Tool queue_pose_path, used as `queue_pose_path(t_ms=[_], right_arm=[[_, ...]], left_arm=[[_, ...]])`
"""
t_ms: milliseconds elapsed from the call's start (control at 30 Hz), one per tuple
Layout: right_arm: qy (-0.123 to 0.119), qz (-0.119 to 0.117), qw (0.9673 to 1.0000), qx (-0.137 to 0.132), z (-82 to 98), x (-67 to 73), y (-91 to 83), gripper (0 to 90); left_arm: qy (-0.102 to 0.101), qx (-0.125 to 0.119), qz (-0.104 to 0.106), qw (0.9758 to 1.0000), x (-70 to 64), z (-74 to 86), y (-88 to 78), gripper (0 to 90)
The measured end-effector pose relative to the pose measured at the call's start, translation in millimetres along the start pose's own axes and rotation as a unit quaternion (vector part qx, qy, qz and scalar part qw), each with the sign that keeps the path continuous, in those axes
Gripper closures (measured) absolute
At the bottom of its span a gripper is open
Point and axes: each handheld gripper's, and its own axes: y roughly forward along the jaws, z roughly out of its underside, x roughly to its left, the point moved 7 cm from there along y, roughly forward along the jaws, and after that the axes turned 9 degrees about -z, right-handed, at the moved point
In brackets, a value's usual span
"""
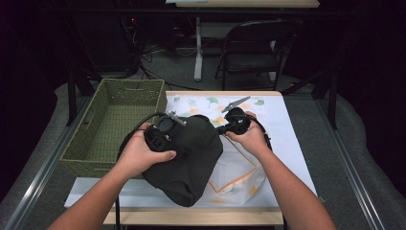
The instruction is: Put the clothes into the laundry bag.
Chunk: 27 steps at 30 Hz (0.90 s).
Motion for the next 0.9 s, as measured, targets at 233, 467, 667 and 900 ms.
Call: queue_pose_path(t_ms=[233,467,667,900], right_arm=[[-0.001,-0.002,1.0000,-0.005,-1.8,-0.1,-1.7,88.3],[0.001,0.000,1.0000,-0.007,-2.0,-0.1,-1.6,88.4],[0.002,0.000,1.0000,-0.007,-2.1,0.4,-1.8,88.4],[-0.004,-0.001,0.9999,-0.014,-4.5,2.5,-3.4,88.4]], left_arm=[[-0.002,-0.006,0.009,0.9999,-5.5,5.2,5.3,49.7],[0.000,-0.005,0.006,1.0000,-10.5,9.3,13.1,49.6],[0.000,-0.005,0.006,1.0000,-10.5,9.3,13.1,49.6],[0.008,0.000,0.010,0.9999,-22.6,11.7,34.3,49.6]])
